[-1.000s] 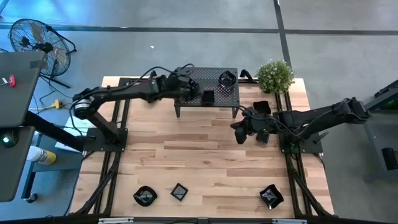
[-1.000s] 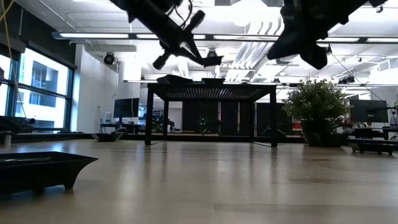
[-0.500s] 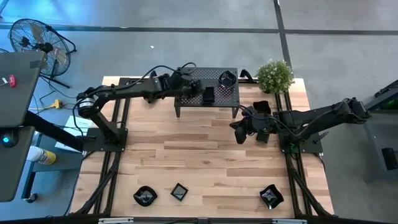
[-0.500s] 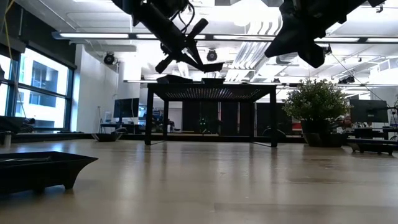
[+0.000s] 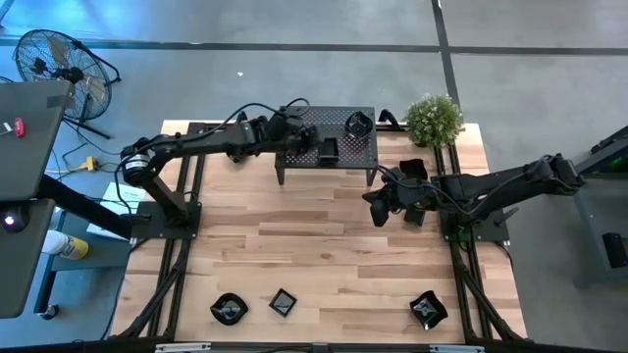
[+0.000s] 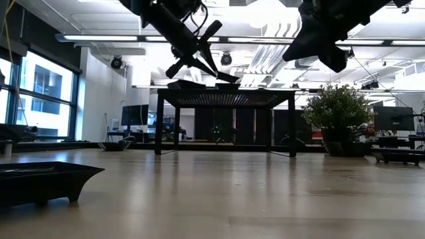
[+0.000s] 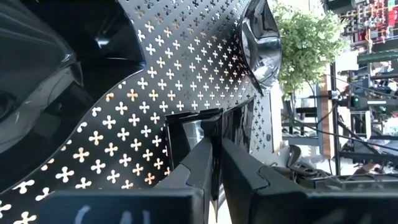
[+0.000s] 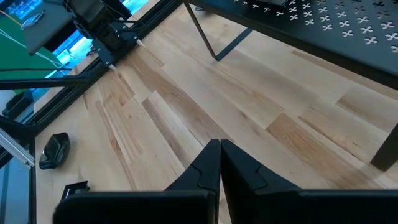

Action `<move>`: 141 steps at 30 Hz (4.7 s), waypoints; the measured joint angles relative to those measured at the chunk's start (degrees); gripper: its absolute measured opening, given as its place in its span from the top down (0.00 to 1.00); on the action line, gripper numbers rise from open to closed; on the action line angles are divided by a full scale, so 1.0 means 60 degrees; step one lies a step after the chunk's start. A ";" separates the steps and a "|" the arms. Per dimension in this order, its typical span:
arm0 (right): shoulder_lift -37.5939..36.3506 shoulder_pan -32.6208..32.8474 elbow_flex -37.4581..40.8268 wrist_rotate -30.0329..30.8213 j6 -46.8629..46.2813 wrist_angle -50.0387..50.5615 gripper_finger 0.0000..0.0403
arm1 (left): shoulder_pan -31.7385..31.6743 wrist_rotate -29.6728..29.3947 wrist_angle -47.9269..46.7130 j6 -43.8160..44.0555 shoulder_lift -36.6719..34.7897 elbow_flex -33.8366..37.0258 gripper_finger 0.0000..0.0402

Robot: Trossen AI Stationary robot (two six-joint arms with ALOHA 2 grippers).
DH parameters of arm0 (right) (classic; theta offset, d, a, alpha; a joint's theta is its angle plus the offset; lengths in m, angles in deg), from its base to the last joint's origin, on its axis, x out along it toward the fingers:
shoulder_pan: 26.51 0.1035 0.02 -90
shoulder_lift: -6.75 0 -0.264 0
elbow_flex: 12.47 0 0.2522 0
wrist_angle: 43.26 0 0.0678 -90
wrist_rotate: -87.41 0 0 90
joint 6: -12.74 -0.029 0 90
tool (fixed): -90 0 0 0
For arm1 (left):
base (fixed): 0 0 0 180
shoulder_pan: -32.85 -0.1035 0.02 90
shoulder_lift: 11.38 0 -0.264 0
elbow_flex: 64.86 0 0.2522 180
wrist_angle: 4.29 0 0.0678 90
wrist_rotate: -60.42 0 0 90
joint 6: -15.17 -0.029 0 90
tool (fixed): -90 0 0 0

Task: Pick & Place Mini shaped plates
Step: Stack the black square plate on top of the black square plate on the shelf

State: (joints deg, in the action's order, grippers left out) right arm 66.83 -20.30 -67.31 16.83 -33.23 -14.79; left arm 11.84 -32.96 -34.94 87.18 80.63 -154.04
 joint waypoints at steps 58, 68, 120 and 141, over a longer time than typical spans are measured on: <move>0.1235 0.4289 -0.0838 -0.4451 -0.0586 0.4705 0.84 | 0.1195 0.0634 0.1785 -0.7366 -0.8606 0.7309 1.00; 0.1656 0.4095 -0.0827 -0.3459 -0.3177 0.6605 0.64 | 0.1195 0.0615 0.1566 -0.6969 -0.8801 0.7589 1.00; 0.1602 -0.0156 -0.1486 -0.2865 0.2308 0.5826 1.00 | 0.1195 0.0460 0.1068 -0.7279 -0.8797 0.7588 1.00; 0.1320 -0.5074 0.1023 -0.4979 0.4668 0.5916 0.69 | 0.1196 0.0598 0.0996 -0.7390 -0.8794 0.7588 1.00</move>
State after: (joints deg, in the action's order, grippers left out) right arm 74.75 -50.74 -61.18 -13.04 -5.22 20.71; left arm 19.01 -29.37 -28.96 42.83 27.87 -108.51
